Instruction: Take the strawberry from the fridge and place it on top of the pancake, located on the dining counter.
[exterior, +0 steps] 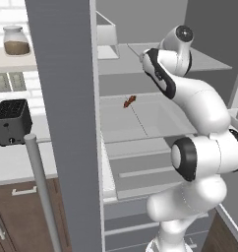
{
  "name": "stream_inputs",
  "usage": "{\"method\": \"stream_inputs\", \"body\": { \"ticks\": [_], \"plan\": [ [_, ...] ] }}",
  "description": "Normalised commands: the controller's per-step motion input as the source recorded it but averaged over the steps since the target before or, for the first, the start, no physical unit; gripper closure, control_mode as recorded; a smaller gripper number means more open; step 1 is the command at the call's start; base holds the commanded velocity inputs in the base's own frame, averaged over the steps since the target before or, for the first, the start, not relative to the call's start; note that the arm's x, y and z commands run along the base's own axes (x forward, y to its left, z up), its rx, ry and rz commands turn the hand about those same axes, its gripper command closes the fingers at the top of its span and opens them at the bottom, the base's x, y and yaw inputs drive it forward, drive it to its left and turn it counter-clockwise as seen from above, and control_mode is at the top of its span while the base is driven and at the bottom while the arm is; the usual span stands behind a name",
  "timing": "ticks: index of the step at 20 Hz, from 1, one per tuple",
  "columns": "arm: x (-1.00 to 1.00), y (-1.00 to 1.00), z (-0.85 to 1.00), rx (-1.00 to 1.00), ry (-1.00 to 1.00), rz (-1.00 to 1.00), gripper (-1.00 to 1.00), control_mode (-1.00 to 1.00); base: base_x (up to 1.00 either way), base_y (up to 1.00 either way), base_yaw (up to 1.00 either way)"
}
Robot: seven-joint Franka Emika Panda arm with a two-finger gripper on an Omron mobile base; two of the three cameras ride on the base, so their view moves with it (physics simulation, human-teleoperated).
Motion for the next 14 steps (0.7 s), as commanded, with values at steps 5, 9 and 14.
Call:
{"method": "stream_inputs", "body": {
  "ticks": [5, 9, 14],
  "plan": [
    [0.07, 0.00, -0.34, 0.00, 0.01, 0.00, 1.00, -1.00, 0.00, 0.00, 0.00],
    [0.00, 0.00, -0.36, 0.00, 0.02, 0.00, 1.00, -1.00, 0.00, 0.00, 0.00],
    [-0.15, 0.00, -0.26, 0.00, 0.01, 0.00, 1.00, -1.00, 0.00, 0.00, 0.00]
  ]
}}
